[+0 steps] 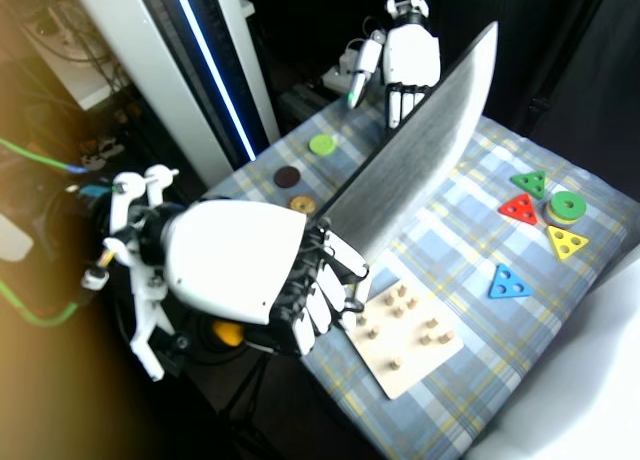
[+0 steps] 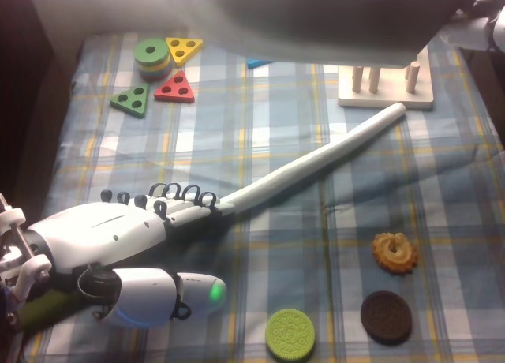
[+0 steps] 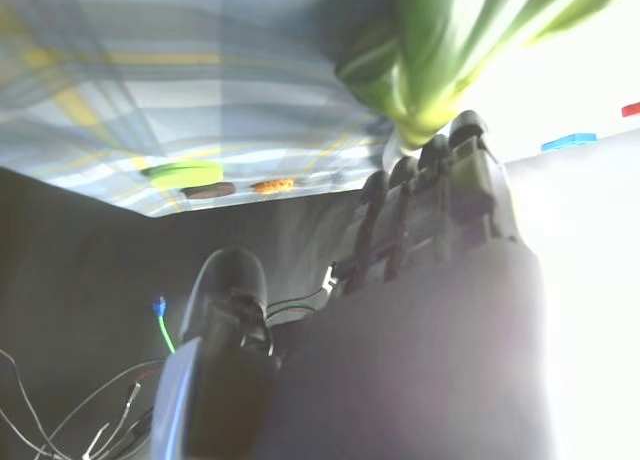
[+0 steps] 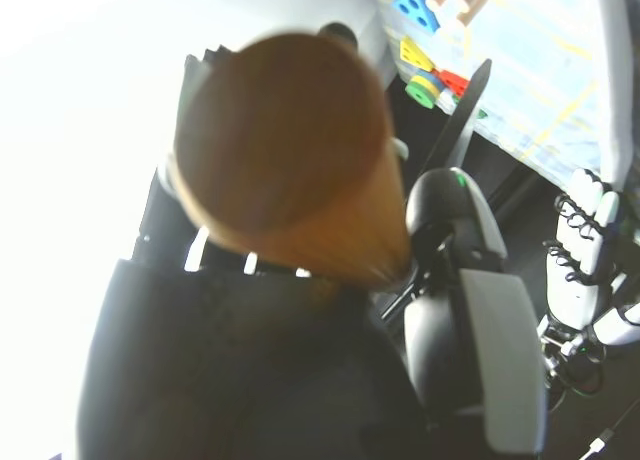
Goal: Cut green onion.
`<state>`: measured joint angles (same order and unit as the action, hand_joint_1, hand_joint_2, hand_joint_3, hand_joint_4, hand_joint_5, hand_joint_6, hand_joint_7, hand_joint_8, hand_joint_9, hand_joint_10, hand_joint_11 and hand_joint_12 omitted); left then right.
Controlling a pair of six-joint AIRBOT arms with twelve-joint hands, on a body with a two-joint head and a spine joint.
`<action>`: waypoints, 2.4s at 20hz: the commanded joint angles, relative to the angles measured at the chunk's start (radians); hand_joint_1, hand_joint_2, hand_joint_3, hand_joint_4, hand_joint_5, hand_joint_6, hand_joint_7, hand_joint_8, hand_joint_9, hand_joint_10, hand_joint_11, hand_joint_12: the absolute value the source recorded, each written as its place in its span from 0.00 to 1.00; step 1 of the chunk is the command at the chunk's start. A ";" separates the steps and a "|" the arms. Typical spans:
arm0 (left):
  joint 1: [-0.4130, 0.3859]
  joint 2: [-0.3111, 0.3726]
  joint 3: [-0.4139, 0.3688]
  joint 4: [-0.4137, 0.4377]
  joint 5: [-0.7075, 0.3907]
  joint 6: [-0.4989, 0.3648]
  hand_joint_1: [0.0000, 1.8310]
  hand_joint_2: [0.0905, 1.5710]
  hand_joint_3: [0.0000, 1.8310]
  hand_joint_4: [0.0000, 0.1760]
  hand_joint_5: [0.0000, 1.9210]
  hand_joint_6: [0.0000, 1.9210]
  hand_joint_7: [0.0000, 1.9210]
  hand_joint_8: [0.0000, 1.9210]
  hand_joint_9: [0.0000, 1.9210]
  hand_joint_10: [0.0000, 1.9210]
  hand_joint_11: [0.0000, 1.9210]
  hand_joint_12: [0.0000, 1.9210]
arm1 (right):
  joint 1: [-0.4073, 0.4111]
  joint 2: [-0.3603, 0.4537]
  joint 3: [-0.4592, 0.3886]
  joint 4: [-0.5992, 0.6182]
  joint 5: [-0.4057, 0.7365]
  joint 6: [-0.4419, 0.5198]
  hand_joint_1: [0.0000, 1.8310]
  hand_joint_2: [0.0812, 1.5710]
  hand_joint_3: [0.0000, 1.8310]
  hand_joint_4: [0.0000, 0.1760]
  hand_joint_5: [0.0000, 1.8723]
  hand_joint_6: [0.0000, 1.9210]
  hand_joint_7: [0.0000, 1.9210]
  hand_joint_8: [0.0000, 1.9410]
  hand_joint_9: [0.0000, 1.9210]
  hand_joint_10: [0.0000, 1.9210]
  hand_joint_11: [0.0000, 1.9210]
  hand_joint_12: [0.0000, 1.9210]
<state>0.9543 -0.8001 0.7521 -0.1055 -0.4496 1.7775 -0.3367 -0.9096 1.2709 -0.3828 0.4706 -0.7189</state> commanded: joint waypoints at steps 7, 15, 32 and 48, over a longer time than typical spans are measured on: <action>-0.012 -0.007 -0.006 0.003 -0.085 -0.002 0.00 0.81 0.00 0.00 0.00 0.00 0.00 0.00 0.00 0.00 0.00 0.00 | -0.047 -0.033 0.012 -0.108 -0.041 0.067 0.06 0.99 0.00 0.00 0.39 1.00 0.55 1.00 0.65 1.00 0.71 1.00; -0.012 -0.007 -0.011 0.000 -0.092 -0.002 0.00 0.80 0.00 0.00 0.00 0.00 0.00 0.00 0.00 0.00 0.00 0.00 | -0.155 -0.104 0.082 -0.203 -0.096 0.244 0.06 0.97 0.00 0.00 0.45 1.00 0.55 1.00 0.62 1.00 0.67 1.00; -0.012 -0.008 -0.011 -0.010 -0.108 -0.002 0.00 0.80 0.00 0.00 0.00 0.00 0.00 0.00 0.00 0.00 0.00 0.00 | 0.126 0.023 0.047 -0.070 0.035 0.070 0.04 0.99 0.01 0.99 0.49 1.00 0.64 1.00 0.73 1.00 0.78 1.00; 0.026 0.107 -0.091 -0.063 -0.367 -0.011 0.00 0.85 0.01 1.00 0.00 0.00 0.00 0.00 0.00 0.00 0.00 0.00 | 0.133 0.002 0.094 -0.092 -0.097 0.032 0.05 0.99 0.00 0.37 0.43 1.00 0.58 1.00 0.68 1.00 0.72 1.00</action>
<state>0.9859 -0.6937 0.6613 -0.1757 -0.6849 1.7710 -0.2245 -0.9161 1.3590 -0.4988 0.2714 -0.6895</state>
